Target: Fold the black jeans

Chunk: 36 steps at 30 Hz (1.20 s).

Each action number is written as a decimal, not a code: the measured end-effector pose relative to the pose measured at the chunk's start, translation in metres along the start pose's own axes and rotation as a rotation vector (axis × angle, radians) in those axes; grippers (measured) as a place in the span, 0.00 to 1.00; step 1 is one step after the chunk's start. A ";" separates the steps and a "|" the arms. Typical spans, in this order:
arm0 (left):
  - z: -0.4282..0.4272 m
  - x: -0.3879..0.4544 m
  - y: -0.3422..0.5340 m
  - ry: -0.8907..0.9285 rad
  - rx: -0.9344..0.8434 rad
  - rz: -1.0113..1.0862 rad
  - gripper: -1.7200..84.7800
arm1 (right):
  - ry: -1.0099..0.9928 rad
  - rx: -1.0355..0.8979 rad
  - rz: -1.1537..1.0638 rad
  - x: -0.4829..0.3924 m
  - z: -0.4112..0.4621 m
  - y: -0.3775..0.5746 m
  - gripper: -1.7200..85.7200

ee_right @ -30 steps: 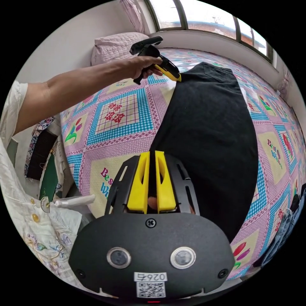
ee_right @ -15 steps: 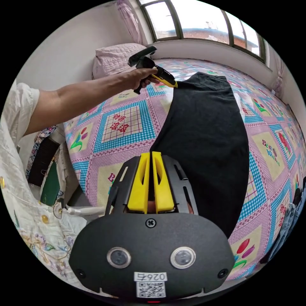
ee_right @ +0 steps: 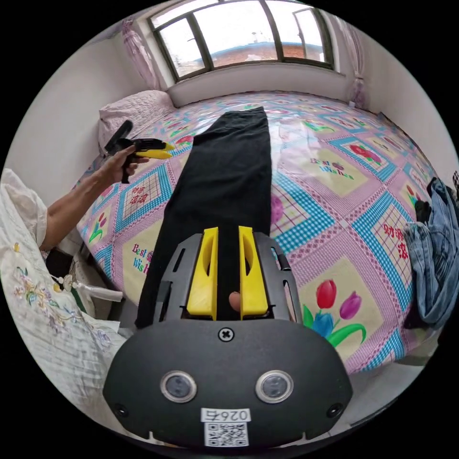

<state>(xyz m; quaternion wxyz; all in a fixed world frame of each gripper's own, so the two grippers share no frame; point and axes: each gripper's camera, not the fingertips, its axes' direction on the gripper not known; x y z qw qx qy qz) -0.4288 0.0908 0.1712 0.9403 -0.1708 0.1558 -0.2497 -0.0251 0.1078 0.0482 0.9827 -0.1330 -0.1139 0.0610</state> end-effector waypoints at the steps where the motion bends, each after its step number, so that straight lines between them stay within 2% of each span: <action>1: 0.001 0.020 0.028 0.012 -0.013 0.011 0.17 | 0.001 -0.024 0.023 0.012 -0.005 0.009 0.06; 7: 0.038 0.118 0.164 0.051 -0.126 -0.040 0.19 | -0.065 -0.120 0.058 0.047 -0.022 0.036 0.07; 11: 0.075 0.175 0.225 0.044 -0.233 -0.077 0.20 | -0.121 -0.171 0.016 0.068 -0.029 0.043 0.09; 13: 0.099 0.210 0.253 -0.070 -0.300 -0.055 0.21 | -0.158 -0.205 -0.005 0.079 -0.029 0.045 0.09; 14: 0.098 0.220 0.257 -0.119 -0.251 -0.041 0.21 | -0.191 -0.220 -0.011 0.087 -0.029 0.046 0.09; 17: 0.112 0.252 0.266 -0.307 -0.263 0.008 0.19 | -0.258 -0.253 -0.029 0.102 -0.028 0.044 0.09; 19: 0.124 0.270 0.266 -0.452 -0.363 0.054 0.10 | -0.291 -0.267 -0.035 0.107 -0.024 0.041 0.08; 22: 0.123 0.288 0.270 -0.478 -0.361 0.083 0.03 | -0.333 -0.338 -0.045 0.109 -0.015 0.032 0.02; 25: 0.103 0.298 0.288 -0.462 -0.262 0.079 0.02 | -0.421 -0.260 -0.060 0.103 -0.038 0.022 0.01; 28: 0.108 0.279 0.310 -0.412 -0.298 0.007 0.01 | -0.291 -0.280 -0.092 0.100 -0.035 0.032 0.01; 32: 0.110 0.251 0.347 -0.329 -0.306 -0.122 0.01 | -0.314 -0.312 -0.001 0.126 -0.037 0.042 0.03; 36: 0.095 0.233 0.379 -0.170 -0.189 -0.223 0.06 | -0.269 -0.286 0.031 0.136 -0.055 0.050 0.07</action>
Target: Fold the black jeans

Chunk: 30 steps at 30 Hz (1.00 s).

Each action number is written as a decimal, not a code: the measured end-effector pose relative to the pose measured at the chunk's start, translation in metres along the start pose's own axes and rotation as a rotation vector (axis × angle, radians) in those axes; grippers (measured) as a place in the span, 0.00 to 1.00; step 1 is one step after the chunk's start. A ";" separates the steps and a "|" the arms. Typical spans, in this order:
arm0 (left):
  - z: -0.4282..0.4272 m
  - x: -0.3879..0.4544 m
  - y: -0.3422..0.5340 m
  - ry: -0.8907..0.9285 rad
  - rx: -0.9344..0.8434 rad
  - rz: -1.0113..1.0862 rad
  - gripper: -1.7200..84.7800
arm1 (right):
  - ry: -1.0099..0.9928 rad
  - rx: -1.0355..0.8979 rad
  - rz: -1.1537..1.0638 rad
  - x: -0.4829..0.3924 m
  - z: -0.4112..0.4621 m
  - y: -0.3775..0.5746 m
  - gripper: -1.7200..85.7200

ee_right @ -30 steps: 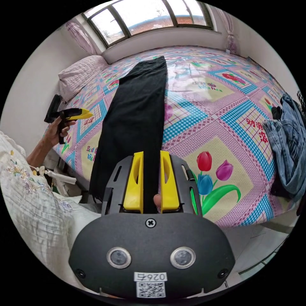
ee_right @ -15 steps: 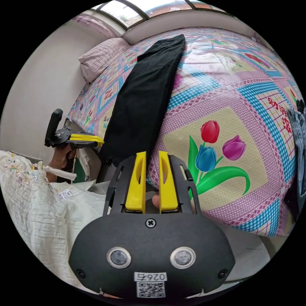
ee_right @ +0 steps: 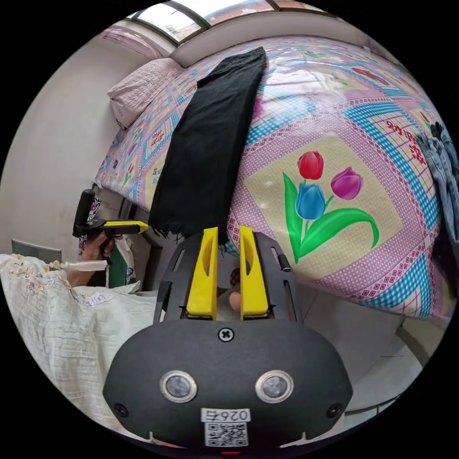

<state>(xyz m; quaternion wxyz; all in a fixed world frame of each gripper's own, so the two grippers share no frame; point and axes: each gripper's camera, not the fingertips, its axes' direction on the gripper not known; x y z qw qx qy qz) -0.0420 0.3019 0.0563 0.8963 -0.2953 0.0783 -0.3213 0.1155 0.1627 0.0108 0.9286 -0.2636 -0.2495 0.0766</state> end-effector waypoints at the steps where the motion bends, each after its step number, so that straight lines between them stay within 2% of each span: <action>1: -0.004 -0.006 0.004 0.084 0.054 -0.011 0.11 | -0.005 0.023 0.018 0.003 -0.006 0.003 0.08; 4: -0.010 -0.023 0.005 0.301 0.164 -0.039 0.20 | -0.078 0.073 0.078 0.019 -0.015 0.003 0.10; 6: -0.008 -0.031 0.004 0.378 0.183 -0.048 0.23 | -0.133 0.091 0.115 0.032 -0.014 0.000 0.11; 11: 0.004 -0.038 0.005 0.392 0.144 -0.021 0.22 | -0.247 0.122 0.154 0.064 -0.014 -0.013 0.12; 14: 0.014 -0.035 0.004 0.365 0.108 0.000 0.22 | -0.232 0.110 0.113 0.065 -0.018 -0.020 0.12; 22: 0.034 -0.041 -0.007 0.301 0.049 -0.047 0.16 | -0.227 0.078 0.057 0.085 -0.037 -0.025 0.10; 26: 0.030 -0.049 -0.003 0.401 0.062 -0.035 0.08 | -0.269 0.056 0.045 0.108 -0.049 -0.028 0.09; 30: 0.018 -0.049 0.000 0.374 0.083 -0.008 0.04 | -0.313 0.044 0.032 0.127 -0.057 -0.030 0.08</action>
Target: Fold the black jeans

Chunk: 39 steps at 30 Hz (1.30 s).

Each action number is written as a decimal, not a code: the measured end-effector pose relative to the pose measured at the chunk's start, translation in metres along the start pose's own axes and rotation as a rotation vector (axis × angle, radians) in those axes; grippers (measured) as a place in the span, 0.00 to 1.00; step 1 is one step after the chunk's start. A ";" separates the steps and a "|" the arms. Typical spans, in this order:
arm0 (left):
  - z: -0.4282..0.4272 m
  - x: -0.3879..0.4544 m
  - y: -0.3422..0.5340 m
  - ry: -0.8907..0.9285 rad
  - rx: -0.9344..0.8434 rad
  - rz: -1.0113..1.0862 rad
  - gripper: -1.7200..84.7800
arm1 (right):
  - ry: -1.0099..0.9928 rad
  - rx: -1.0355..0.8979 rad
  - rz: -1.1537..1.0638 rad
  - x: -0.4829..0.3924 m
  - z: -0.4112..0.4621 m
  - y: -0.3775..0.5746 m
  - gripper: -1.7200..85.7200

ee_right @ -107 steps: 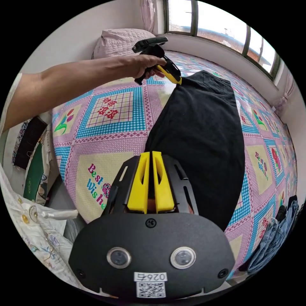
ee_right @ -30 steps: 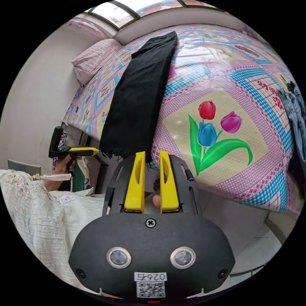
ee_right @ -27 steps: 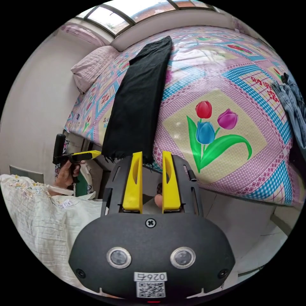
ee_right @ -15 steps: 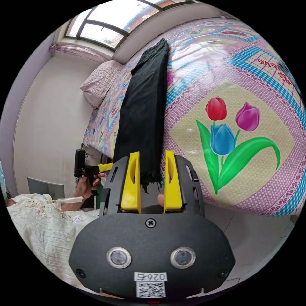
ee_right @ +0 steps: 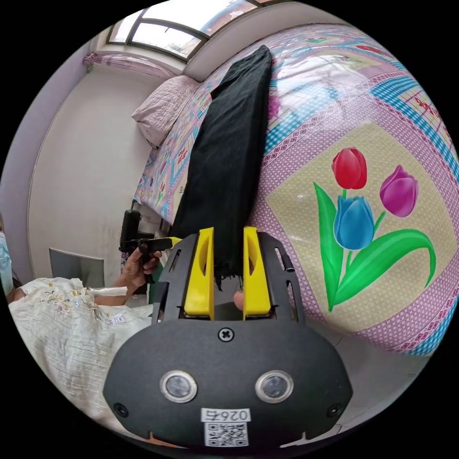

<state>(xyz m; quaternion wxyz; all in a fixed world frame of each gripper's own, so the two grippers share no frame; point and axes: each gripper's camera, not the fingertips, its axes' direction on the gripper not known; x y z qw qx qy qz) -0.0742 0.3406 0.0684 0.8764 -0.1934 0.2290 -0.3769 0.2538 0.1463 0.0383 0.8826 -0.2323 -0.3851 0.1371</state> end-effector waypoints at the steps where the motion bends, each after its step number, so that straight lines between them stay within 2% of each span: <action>1: -0.003 0.002 -0.001 -0.006 0.000 0.016 0.04 | -0.010 -0.002 0.001 0.007 -0.004 -0.001 0.07; 5: -0.016 0.004 -0.001 0.018 0.010 0.062 0.03 | -0.081 -0.024 0.016 0.033 -0.023 -0.001 0.01; 10: -0.035 -0.015 0.015 0.219 0.077 0.053 0.02 | -0.247 0.025 0.050 0.059 -0.061 0.018 0.01; 18: -0.037 -0.045 0.065 0.423 0.063 -0.027 0.02 | -0.367 -0.014 0.126 0.084 -0.094 0.078 0.01; 24: -0.054 -0.036 0.079 0.470 0.005 0.016 0.02 | -0.470 -0.004 0.193 0.090 -0.127 0.129 0.01; 30: -0.107 0.016 0.033 0.444 0.022 0.252 0.02 | -0.608 0.059 0.103 0.073 -0.180 0.112 0.01; 34: -0.143 0.044 -0.029 0.444 0.061 0.400 0.02 | -0.648 0.125 -0.002 0.059 -0.216 0.056 0.00; 39: -0.170 0.040 -0.128 0.480 0.122 0.395 0.02 | -0.657 0.182 -0.071 0.059 -0.234 -0.036 0.01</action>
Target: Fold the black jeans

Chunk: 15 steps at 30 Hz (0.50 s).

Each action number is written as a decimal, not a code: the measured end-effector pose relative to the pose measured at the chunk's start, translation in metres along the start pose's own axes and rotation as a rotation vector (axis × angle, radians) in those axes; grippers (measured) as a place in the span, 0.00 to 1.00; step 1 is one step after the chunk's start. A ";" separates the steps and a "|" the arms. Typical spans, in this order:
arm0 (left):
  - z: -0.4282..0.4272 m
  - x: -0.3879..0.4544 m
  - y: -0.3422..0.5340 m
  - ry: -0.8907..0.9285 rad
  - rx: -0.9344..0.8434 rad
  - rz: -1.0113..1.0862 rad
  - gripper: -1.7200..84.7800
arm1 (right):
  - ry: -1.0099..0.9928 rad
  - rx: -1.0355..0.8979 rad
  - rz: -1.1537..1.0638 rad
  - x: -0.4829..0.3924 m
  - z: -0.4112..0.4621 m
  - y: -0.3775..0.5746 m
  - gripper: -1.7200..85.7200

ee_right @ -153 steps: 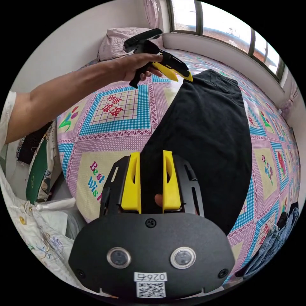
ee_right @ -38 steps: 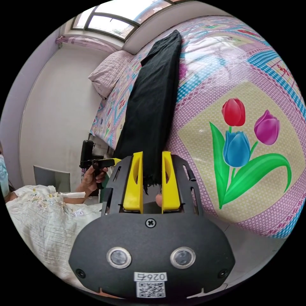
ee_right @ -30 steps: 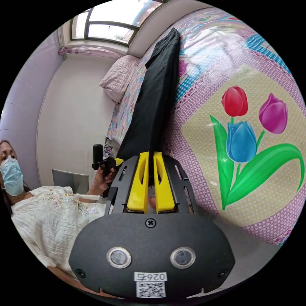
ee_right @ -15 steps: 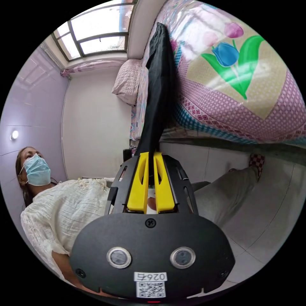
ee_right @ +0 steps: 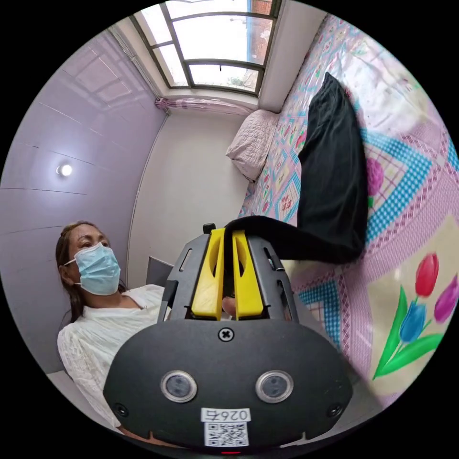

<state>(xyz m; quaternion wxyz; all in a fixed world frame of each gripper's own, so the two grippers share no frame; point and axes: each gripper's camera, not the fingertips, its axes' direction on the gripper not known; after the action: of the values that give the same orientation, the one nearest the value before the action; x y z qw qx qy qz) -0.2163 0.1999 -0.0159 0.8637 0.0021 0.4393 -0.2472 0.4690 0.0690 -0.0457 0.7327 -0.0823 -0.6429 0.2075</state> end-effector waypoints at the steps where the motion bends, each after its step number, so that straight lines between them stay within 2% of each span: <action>1: -0.004 -0.013 -0.024 -0.023 0.006 -0.008 0.02 | 0.017 0.001 0.000 0.007 0.002 -0.025 0.01; 9: -0.018 -0.146 -0.155 -0.151 0.029 -0.166 0.03 | 0.144 -0.012 0.167 0.119 0.025 -0.160 0.01; 15: -0.012 -0.248 -0.194 -0.066 0.051 -0.375 0.07 | 0.208 0.001 0.305 0.185 0.040 -0.195 0.03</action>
<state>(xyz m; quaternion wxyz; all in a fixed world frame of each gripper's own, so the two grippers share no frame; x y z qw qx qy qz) -0.4308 0.1373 0.2061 0.8161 -0.0659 0.3971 -0.4147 0.4850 -0.0368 0.2038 0.7552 -0.1992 -0.5439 0.3068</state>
